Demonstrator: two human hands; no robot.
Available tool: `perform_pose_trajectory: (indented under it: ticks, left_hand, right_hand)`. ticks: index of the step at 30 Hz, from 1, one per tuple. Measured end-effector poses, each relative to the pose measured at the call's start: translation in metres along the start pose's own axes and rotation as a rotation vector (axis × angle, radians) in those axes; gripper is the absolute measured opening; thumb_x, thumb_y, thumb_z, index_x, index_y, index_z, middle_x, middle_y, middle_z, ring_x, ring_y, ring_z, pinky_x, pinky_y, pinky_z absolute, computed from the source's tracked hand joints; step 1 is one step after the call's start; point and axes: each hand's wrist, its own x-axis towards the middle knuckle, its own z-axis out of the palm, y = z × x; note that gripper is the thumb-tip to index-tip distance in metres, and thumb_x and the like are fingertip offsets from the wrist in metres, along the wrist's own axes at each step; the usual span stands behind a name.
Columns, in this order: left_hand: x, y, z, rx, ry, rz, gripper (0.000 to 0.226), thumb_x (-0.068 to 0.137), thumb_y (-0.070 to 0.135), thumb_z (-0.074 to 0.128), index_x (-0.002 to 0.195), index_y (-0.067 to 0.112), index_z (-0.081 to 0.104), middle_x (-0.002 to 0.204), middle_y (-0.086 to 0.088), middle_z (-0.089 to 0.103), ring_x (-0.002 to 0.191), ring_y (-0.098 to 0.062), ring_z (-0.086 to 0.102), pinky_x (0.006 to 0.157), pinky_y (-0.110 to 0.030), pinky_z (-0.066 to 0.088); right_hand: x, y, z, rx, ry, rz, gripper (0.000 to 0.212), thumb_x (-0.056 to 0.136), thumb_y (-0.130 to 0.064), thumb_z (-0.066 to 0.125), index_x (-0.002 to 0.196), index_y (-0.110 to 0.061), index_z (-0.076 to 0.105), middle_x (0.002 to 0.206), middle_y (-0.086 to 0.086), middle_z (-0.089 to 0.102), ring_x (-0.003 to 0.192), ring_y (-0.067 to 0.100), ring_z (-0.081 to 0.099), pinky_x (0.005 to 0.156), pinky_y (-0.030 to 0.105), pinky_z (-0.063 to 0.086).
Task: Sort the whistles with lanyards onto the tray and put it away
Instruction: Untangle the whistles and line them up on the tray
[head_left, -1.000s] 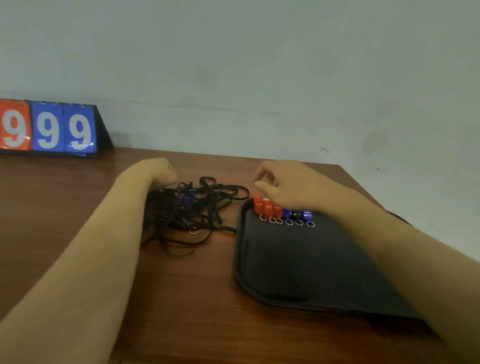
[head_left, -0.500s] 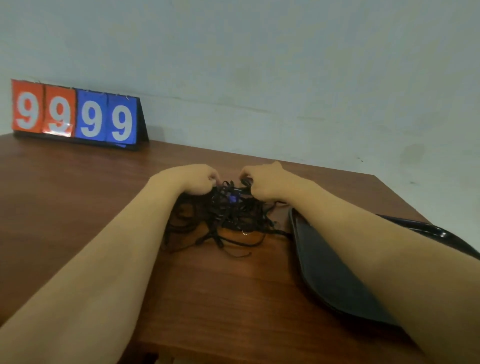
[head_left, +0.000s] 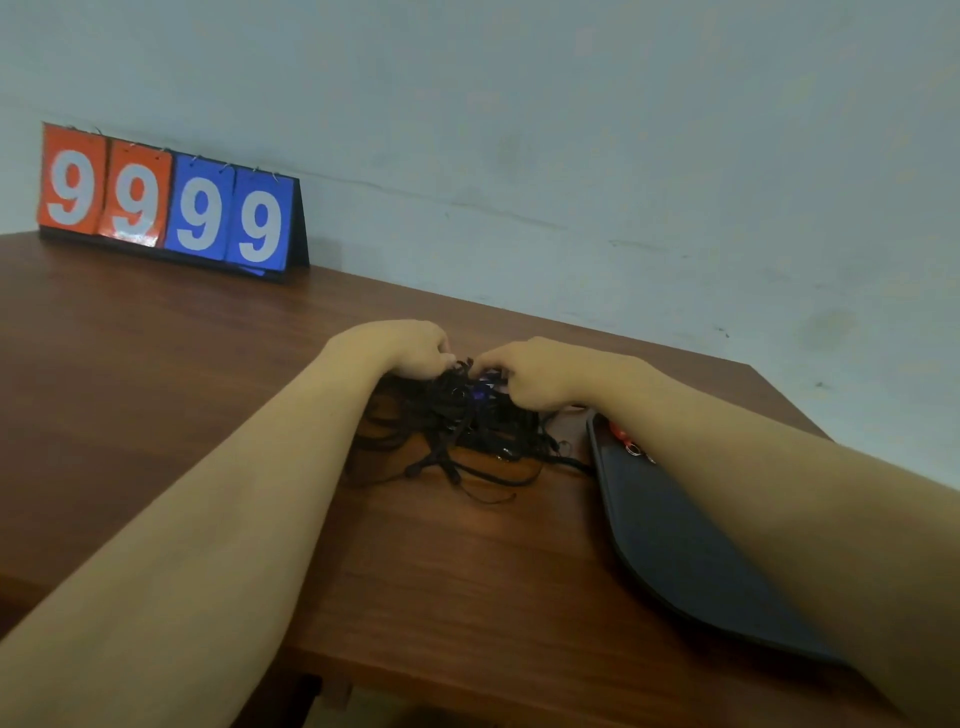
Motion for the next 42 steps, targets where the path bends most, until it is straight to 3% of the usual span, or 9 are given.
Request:
perform_pose_trajectory:
  ticks: [5,8,13,17,21,24,32,37,42]
  left_hand:
    - [0.001,0.002,0.000,-0.086,-0.017,0.067,0.025,0.106,0.029,0.044,0.121,0.028,0.064,0.113,0.010,0.055,0.106,-0.013,0.051,0.105,-0.036,0.039]
    - [0.000,0.000,0.001,-0.109,-0.011,0.063,0.018,0.105,0.031,0.046,0.107,0.029,0.064,0.114,0.006,0.062,0.101,-0.013,0.055,0.096,-0.034,0.041]
    - [-0.002,0.002,-0.002,-0.150,0.036,0.026,0.028,0.102,0.044,0.052,0.114,0.023,0.065,0.114,0.003,0.062,0.104,-0.016,0.058,0.089,-0.032,0.039]
    - [0.000,-0.002,0.000,-0.165,0.173,0.034,0.016,0.100,0.039,0.056,0.111,0.027,0.056,0.119,0.003,0.059,0.103,-0.014,0.053,0.090,-0.032,0.041]
    - [0.003,-0.003,0.003,-0.222,0.337,0.071,0.021,0.100,0.034,0.055,0.120,0.033,0.050,0.100,0.007,0.055,0.095,-0.015,0.054,0.096,-0.043,0.048]
    - [-0.001,0.003,0.007,-0.362,0.394,0.113,0.037,0.101,0.031,0.056,0.138,0.026,0.049,0.106,0.006,0.054,0.097,-0.013,0.055,0.085,-0.028,0.042]
    - [-0.012,0.034,-0.009,-0.424,0.543,0.197,0.027,0.098,0.036,0.059,0.124,0.026,0.063,0.106,0.013,0.063,0.094,-0.009,0.061,0.090,-0.030,0.048]
    - [-0.018,0.089,-0.001,-0.404,0.365,0.269,0.026,0.097,0.042,0.062,0.119,0.030,0.068,0.106,0.020,0.066,0.094,-0.002,0.066,0.094,-0.033,0.053]
    - [-0.017,0.165,0.004,-0.427,0.244,0.366,0.018,0.093,0.045,0.067,0.103,0.032,0.072,0.090,0.017,0.071,0.081,0.001,0.068,0.084,-0.026,0.050]
  right_hand:
    - [0.002,0.000,0.000,0.028,0.007,0.002,0.055,0.094,-0.003,0.044,0.138,-0.032,0.056,0.140,0.003,0.058,0.101,0.018,0.050,0.084,0.030,0.040]
    - [0.001,0.003,0.003,0.080,0.077,0.018,0.049,0.095,-0.004,0.046,0.133,-0.032,0.058,0.132,0.003,0.061,0.100,0.019,0.054,0.081,0.031,0.043]
    - [-0.009,0.018,0.006,0.202,0.354,0.073,0.048,0.092,-0.005,0.049,0.134,-0.027,0.056,0.125,0.005,0.063,0.097,0.017,0.058,0.079,0.031,0.051]
    - [-0.019,0.033,0.002,0.258,0.582,0.078,0.041,0.095,-0.011,0.046,0.132,-0.025,0.057,0.114,0.005,0.066,0.089,0.016,0.060,0.076,0.030,0.049]
    - [-0.031,0.047,-0.002,0.349,0.712,0.090,0.027,0.101,-0.025,0.049,0.125,-0.030,0.059,0.105,-0.002,0.066,0.084,0.006,0.061,0.071,0.020,0.045]
    - [-0.042,0.053,-0.003,0.367,0.716,0.106,0.023,0.103,-0.033,0.052,0.125,-0.030,0.057,0.105,-0.003,0.064,0.080,0.000,0.060,0.068,0.011,0.039]
    - [-0.103,0.092,-0.006,0.477,0.691,0.156,0.020,0.102,-0.026,0.056,0.120,-0.034,0.051,0.106,-0.004,0.065,0.073,0.007,0.072,0.070,0.016,0.050]
    - [-0.146,0.138,-0.003,0.628,0.593,0.263,0.041,0.101,-0.027,0.060,0.139,-0.034,0.047,0.110,-0.010,0.063,0.072,0.004,0.075,0.067,0.012,0.051]
    - [-0.170,0.182,0.011,0.776,0.574,0.337,0.033,0.095,-0.034,0.068,0.125,-0.024,0.060,0.109,-0.005,0.067,0.076,0.014,0.077,0.082,0.029,0.061]
